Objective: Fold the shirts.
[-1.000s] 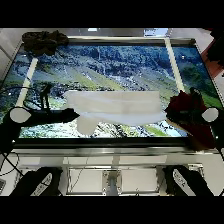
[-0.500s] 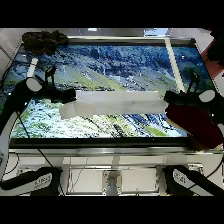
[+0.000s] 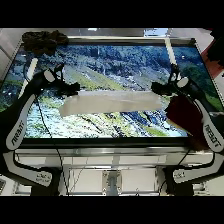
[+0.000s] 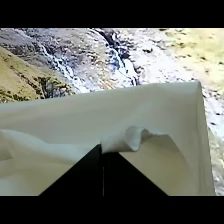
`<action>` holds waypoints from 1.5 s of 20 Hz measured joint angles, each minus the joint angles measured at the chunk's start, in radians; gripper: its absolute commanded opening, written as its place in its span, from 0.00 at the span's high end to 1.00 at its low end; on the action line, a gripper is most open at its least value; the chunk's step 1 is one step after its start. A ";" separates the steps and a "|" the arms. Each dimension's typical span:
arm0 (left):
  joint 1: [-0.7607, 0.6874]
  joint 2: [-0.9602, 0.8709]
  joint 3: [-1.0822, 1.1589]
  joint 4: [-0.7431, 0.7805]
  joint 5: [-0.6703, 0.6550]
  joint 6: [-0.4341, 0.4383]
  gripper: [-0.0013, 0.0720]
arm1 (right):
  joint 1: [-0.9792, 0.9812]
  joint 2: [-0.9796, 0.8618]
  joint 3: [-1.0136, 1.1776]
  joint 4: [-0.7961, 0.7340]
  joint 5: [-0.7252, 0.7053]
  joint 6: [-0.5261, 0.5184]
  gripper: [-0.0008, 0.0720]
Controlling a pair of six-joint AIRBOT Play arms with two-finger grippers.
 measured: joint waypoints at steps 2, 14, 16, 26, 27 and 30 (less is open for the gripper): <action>0.000 -0.029 0.006 0.031 0.031 0.000 0.96 | 0.013 -0.057 0.014 0.001 -0.026 0.001 0.96; 0.000 -0.050 0.091 -0.056 0.066 -0.003 0.29 | 0.025 -0.080 0.176 -0.108 0.112 0.004 0.50; 0.000 -0.038 0.134 -0.081 0.039 -0.001 0.29 | 0.018 -0.037 0.217 -0.172 0.161 0.019 0.30; -0.111 -0.017 0.205 -0.372 0.085 0.362 0.30 | -0.280 0.005 0.160 0.150 0.391 -0.010 0.28; -0.131 -0.017 0.206 -0.382 0.104 0.417 0.30 | -0.309 -0.018 0.150 0.201 0.418 -0.039 0.28; -0.185 -0.017 0.206 -0.382 0.154 0.551 0.36 | -0.356 -0.092 0.133 0.290 0.468 -0.103 0.28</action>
